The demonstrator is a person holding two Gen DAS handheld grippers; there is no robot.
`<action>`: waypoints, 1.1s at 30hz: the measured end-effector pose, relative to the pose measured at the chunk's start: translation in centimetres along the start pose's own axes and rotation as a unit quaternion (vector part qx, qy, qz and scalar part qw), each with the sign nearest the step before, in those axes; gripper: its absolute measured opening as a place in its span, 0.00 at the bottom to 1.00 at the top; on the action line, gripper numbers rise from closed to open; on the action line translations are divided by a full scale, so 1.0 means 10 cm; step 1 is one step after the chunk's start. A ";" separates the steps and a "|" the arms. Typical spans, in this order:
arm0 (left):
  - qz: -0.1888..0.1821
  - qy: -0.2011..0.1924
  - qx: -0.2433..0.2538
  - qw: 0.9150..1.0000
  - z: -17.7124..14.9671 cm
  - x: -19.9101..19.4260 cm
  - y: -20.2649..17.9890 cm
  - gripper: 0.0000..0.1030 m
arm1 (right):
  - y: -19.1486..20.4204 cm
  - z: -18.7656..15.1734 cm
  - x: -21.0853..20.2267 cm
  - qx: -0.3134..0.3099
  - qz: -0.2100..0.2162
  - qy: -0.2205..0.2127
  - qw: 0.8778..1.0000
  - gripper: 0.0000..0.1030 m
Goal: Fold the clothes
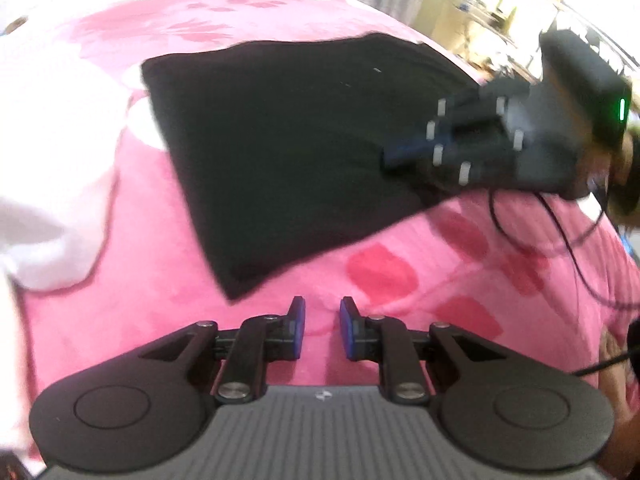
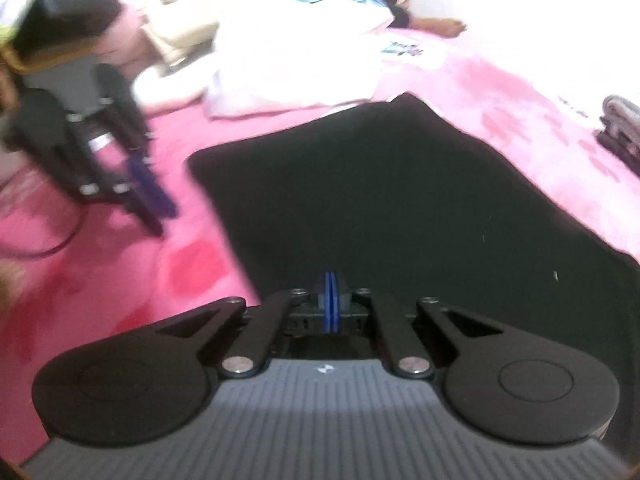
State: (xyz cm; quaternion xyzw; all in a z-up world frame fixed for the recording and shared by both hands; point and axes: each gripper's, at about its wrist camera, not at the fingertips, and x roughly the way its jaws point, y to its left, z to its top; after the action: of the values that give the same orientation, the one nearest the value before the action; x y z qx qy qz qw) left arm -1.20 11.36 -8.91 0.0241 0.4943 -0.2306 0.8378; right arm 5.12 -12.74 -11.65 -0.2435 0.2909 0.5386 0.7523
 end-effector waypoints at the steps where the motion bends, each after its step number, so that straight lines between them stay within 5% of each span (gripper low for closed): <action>1: 0.003 -0.001 -0.006 1.000 -0.01 -0.02 0.03 0.19 | 0.08 -0.01 0.12 -0.006 0.006 0.008 1.000 0.02; 11: 0.041 -0.027 -0.026 0.998 -0.02 -0.01 0.18 0.20 | 0.40 0.20 0.30 -0.036 0.039 -0.015 0.998 0.02; 14: 0.071 -0.033 -0.001 0.997 0.00 0.02 0.14 0.20 | 0.41 0.22 0.43 -0.011 0.051 -0.007 0.999 0.02; 19: 0.114 -0.039 0.074 0.990 -0.01 0.06 0.02 0.26 | 0.60 0.23 0.32 -0.066 0.060 -0.019 0.996 0.04; 24: 0.148 -0.046 0.135 0.979 -0.06 0.09 -0.11 0.28 | 0.74 0.29 0.33 -0.107 0.045 -0.032 0.993 0.22; 27: 0.153 -0.050 0.142 0.977 -0.05 0.13 -0.14 0.28 | 0.80 0.32 0.37 -0.124 0.034 -0.040 0.991 0.23; 33: 0.162 -0.056 0.180 0.969 -0.08 0.18 -0.19 0.11 | 0.88 0.34 0.49 -0.160 0.019 -0.034 0.986 0.21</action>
State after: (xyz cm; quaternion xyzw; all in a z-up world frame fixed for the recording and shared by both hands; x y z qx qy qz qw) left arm -1.91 9.21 -10.42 0.2415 0.3868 -0.1778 0.8720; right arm -1.41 -4.49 -13.13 -0.3366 0.1795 0.6001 0.7031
